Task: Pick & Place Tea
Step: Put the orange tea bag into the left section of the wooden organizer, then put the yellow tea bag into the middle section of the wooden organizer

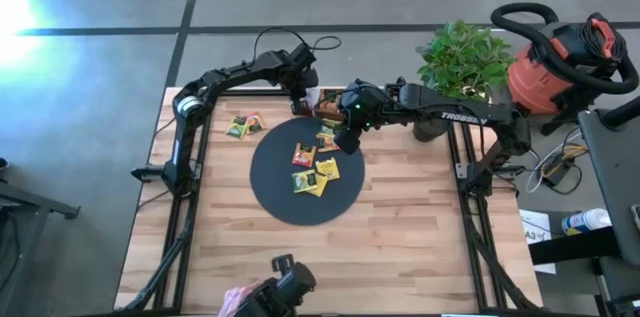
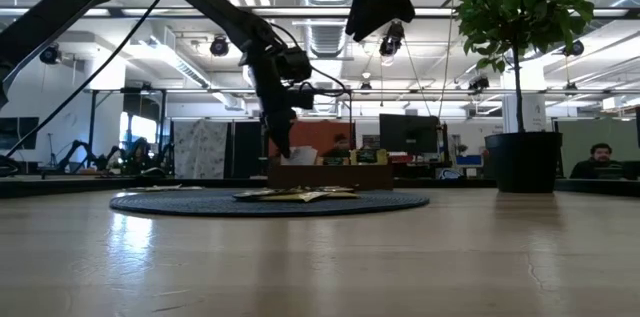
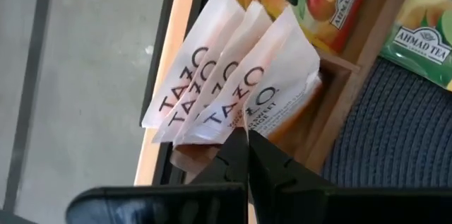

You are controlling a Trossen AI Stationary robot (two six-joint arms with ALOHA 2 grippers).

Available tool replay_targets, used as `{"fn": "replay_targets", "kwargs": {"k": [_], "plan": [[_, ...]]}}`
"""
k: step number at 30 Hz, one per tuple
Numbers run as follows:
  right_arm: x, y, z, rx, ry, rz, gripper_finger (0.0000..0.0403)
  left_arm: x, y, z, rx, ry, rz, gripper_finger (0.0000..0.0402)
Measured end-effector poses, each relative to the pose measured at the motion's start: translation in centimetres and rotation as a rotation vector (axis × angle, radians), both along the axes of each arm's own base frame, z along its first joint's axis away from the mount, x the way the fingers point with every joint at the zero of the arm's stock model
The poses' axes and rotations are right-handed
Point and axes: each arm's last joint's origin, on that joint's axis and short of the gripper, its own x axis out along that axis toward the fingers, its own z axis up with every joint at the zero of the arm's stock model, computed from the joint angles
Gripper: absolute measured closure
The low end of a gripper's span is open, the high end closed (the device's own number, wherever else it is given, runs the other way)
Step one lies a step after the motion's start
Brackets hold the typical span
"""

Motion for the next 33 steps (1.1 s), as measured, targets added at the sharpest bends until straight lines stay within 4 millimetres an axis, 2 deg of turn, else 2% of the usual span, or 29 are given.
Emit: {"fn": "replay_targets", "kwargs": {"k": [5,12,17,23,25,28,33], "plan": [[0.0,0.0,0.0,-0.003,0.001,0.004,0.0276,-0.1,0.0,0.0,-0.008,0.0,0.028,0.0393],[0.0,0.0,0.0,-0.007,0.002,0.011,0.0275,-0.3,-0.2,0.9,0.009,-0.009,0.062,0.0321],[0.0,0.0,0.0,-0.022,0.008,0.033,0.0278,-1.0,-0.7,3.4,0.07,-0.047,0.077,0.029],[0.2,0.0,0.1,-0.04,-0.004,0.051,0.0278,-2.7,-1.9,7.4,0.128,-0.126,0.179,0.0287],[0.2,-0.1,0.1,-0.043,-0.003,0.054,0.0277,-3.6,-2.6,8.1,0.112,-0.149,0.204,0.0287],[0.1,-0.3,0.1,-0.044,-0.003,0.052,0.0278,-4.8,-3.9,7.6,0.042,-0.15,0.209,0.0287],[0.1,-0.7,-0.1,-0.043,0.002,0.039,0.0282,-8.0,-6.7,4.5,-0.073,-0.058,0.274,0.0287]]}}
